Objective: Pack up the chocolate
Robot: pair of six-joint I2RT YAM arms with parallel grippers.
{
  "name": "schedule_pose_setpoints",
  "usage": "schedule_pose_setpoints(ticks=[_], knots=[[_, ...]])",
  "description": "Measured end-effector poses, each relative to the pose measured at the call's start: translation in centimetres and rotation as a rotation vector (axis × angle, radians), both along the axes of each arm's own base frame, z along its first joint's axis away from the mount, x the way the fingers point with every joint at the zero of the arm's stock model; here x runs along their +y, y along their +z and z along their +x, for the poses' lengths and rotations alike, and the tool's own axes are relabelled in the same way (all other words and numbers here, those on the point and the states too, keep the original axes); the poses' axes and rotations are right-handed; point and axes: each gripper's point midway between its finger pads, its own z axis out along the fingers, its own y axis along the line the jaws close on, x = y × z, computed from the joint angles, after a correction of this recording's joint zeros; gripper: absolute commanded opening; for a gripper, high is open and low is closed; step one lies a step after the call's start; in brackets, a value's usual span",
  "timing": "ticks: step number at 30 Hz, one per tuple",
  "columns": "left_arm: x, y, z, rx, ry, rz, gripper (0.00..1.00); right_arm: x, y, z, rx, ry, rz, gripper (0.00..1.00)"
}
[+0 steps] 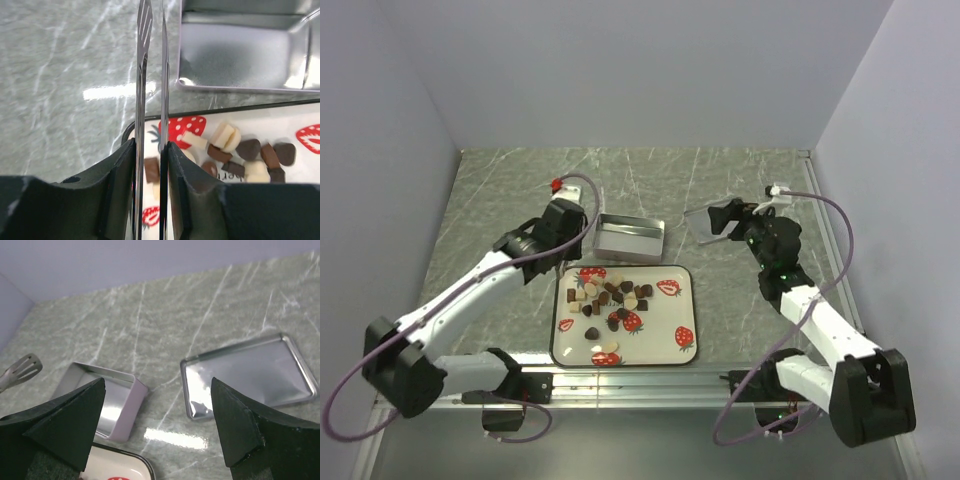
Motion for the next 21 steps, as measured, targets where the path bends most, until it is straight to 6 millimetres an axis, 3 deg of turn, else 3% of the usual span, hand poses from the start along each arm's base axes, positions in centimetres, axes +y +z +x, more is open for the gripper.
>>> schedule_pose_setpoints(ticks=[5, 9, 14, 21], knots=[[0.9, 3.5, -2.7, -0.074, -0.015, -0.040, 0.36, -0.2, 2.8, -1.2, -0.080, 0.000, 0.016, 0.92], [-0.4, 4.9, -6.1, -0.091, -0.127, -0.081, 0.36, -0.5, 4.2, -2.5, -0.117, 0.000, 0.024, 0.92], [-2.3, 5.1, -9.5, -0.057, -0.277, -0.116, 0.36, -1.1, 4.9, -4.8, -0.131, -0.010, 0.034, 0.92], [-4.5, 3.6, -12.6, 0.050, -0.426, -0.120, 0.37, -2.4, 6.6, -8.6, -0.170, -0.042, 0.049, 0.92]])
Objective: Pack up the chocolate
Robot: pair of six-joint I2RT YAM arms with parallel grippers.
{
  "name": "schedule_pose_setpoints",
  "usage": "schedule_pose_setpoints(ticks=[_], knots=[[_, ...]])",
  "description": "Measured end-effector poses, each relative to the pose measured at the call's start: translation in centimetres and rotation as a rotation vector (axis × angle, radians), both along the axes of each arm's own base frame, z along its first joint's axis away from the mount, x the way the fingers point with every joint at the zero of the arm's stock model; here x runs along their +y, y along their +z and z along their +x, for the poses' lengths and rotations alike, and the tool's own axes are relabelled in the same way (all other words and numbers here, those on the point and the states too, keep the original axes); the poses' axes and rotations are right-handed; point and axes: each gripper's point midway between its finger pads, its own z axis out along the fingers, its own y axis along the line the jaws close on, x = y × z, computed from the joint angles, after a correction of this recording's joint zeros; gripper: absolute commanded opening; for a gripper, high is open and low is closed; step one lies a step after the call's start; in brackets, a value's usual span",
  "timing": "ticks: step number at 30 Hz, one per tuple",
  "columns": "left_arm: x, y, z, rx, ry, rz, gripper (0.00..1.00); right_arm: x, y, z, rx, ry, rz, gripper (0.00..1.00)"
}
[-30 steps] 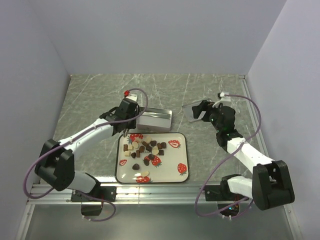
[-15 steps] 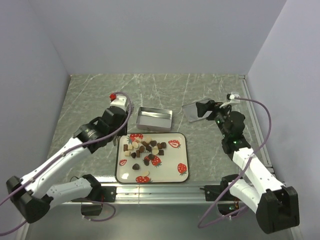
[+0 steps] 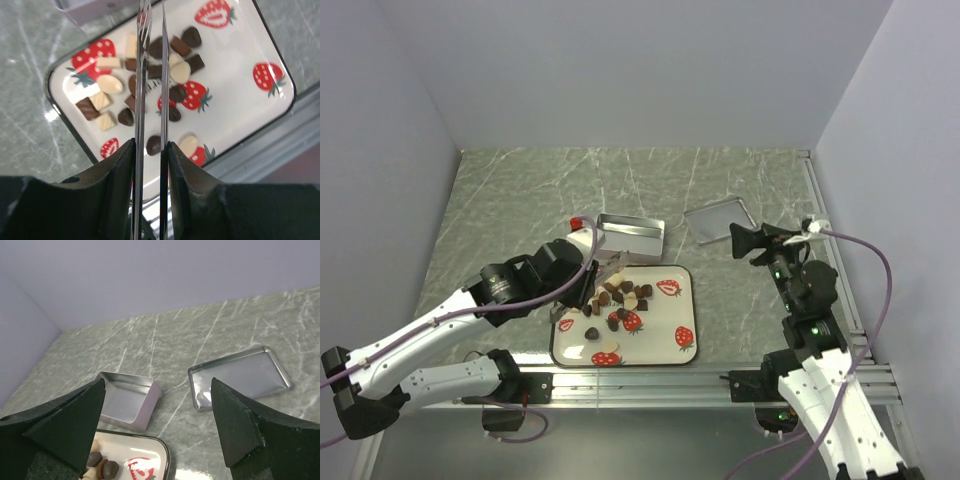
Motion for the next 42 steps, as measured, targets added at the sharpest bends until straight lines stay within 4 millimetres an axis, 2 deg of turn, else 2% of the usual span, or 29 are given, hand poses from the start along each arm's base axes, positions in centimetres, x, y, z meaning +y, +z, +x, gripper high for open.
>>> schedule_pose_setpoints(ticks=[5, 12, 19, 30, 42], knots=[[-1.0, -1.5, -1.7, 0.069, -0.076, 0.040, 0.38, -0.9, 0.2, -1.7, -0.003, -0.030, 0.006, 0.92], [-2.0, -2.9, -3.5, 0.141, -0.154, 0.104, 0.39, -1.6, -2.3, -2.6, 0.066, -0.060, -0.003, 0.92], [-2.2, -4.3, -4.7, 0.190, -0.191, 0.173, 0.41, -1.9, -3.1, -2.6, 0.097, -0.081, -0.008, 0.92], [-3.2, -4.2, -6.3, 0.230, -0.251, 0.170, 0.41, -1.9, -4.0, -2.1, 0.132, -0.086, -0.017, 0.92], [-4.0, -5.3, -6.4, 0.273, -0.241, 0.196, 0.41, -1.9, -3.9, -2.2, 0.129, -0.085, -0.016, 0.93]])
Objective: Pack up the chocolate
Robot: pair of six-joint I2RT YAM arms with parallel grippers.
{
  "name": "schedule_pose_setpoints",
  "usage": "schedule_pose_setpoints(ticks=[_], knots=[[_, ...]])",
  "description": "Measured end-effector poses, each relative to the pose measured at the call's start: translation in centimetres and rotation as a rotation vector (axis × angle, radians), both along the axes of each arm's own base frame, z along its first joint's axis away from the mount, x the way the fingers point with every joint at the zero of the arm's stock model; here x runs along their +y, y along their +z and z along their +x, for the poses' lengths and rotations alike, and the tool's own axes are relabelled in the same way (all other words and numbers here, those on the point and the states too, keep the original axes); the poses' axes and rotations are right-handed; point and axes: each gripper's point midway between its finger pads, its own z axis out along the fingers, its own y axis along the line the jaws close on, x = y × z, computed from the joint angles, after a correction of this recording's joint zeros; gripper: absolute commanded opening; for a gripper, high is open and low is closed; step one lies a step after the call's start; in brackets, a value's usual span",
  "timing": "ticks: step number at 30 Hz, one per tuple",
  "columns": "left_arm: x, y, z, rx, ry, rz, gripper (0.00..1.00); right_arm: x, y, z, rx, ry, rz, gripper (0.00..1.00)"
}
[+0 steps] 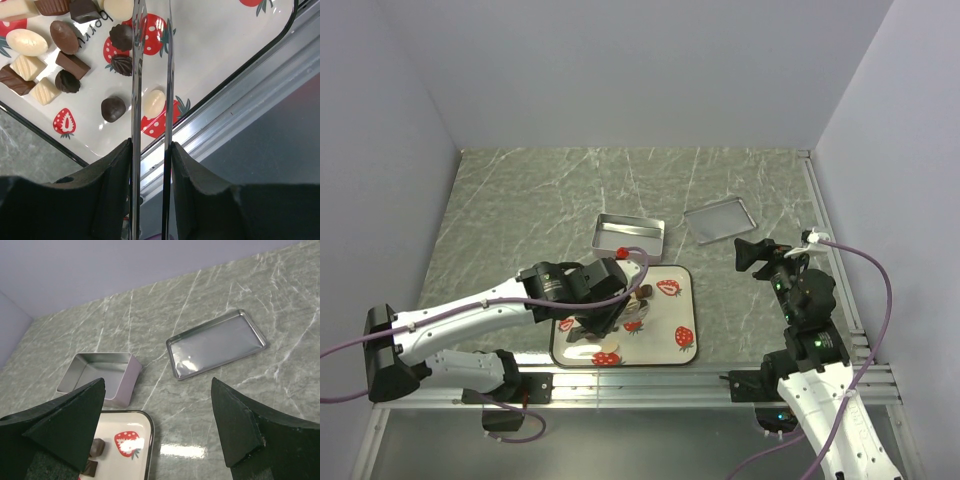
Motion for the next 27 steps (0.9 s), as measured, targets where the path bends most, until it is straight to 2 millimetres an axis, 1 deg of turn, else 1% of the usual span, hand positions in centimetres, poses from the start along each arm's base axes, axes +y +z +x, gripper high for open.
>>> schedule_pose_setpoints(ticks=[5, 11, 14, 17, 24, 27], knots=[[-0.4, -0.3, 0.2, 0.006, 0.011, 0.001, 0.42, 0.0, 0.2, -0.1, -0.008, 0.000, 0.001, 0.93], [-0.9, -1.6, 0.4, 0.026, 0.022, 0.041, 0.43, 0.0, 0.5, -0.2, -0.021, 0.001, 0.004, 0.93], [-0.8, -2.0, 0.5, 0.025, 0.034, 0.055, 0.44, 0.0, 0.7, -0.3, -0.028, 0.002, 0.005, 0.93], [-0.9, -1.8, 0.8, 0.016, 0.045, 0.059, 0.44, 0.0, 0.8, -0.4, -0.032, 0.004, 0.005, 0.93], [-1.3, -0.4, 1.6, -0.020, 0.067, 0.042, 0.45, 0.1, 0.8, -0.4, -0.032, 0.009, 0.004, 0.93], [-1.2, -0.3, 1.6, -0.020, 0.072, 0.043, 0.45, 0.1, 0.8, -0.4, -0.032, 0.009, 0.004, 0.93]])
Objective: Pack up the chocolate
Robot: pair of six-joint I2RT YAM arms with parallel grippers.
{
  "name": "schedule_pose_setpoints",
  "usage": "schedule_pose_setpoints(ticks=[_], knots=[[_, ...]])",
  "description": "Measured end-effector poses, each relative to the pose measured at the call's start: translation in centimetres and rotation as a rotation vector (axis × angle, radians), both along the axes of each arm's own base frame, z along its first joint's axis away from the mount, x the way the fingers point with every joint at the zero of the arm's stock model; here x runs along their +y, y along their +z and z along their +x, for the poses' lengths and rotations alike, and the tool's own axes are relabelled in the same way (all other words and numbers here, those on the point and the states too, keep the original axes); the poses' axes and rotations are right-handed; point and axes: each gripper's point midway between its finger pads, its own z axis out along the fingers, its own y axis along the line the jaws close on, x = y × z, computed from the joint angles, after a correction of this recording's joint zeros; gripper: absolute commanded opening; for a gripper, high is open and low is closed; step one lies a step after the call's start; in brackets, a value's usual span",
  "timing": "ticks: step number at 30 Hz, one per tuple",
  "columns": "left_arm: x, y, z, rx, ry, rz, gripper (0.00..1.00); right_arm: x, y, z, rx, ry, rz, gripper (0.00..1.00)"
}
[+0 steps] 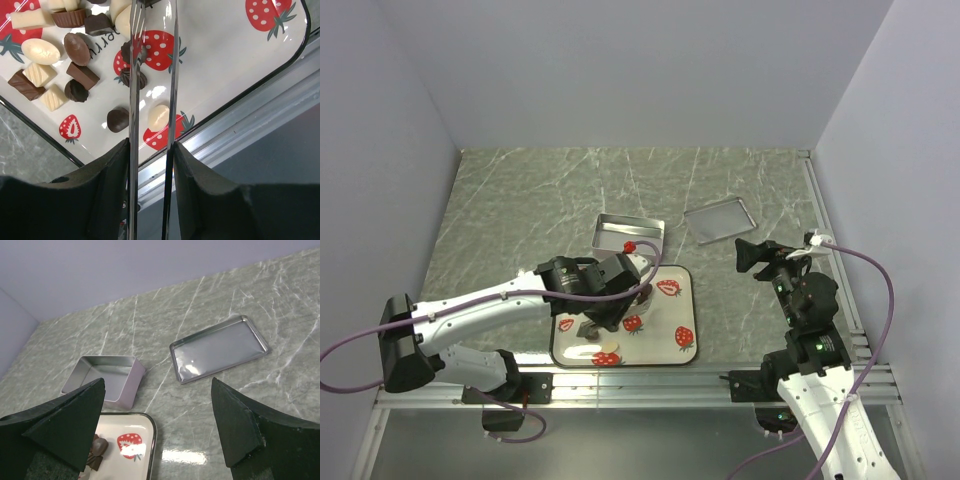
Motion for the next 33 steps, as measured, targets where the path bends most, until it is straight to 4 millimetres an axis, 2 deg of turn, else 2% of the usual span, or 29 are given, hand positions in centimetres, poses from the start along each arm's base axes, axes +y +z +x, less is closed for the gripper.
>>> schedule_pose_setpoints(ticks=[11, 24, 33], knots=[[-0.1, -1.4, 0.3, 0.012, 0.010, 0.054, 0.46, 0.0, 0.2, -0.1, -0.010, 0.000, 0.002, 0.93], [-1.2, -1.1, 1.4, -0.011, 0.023, 0.072, 0.49, -0.1, 0.8, -0.5, -0.034, 0.000, 0.007, 0.93], [-1.0, -2.1, 1.7, -0.010, 0.030, 0.122, 0.52, -0.1, 0.3, -0.5, -0.025, 0.000, 0.005, 0.93]])
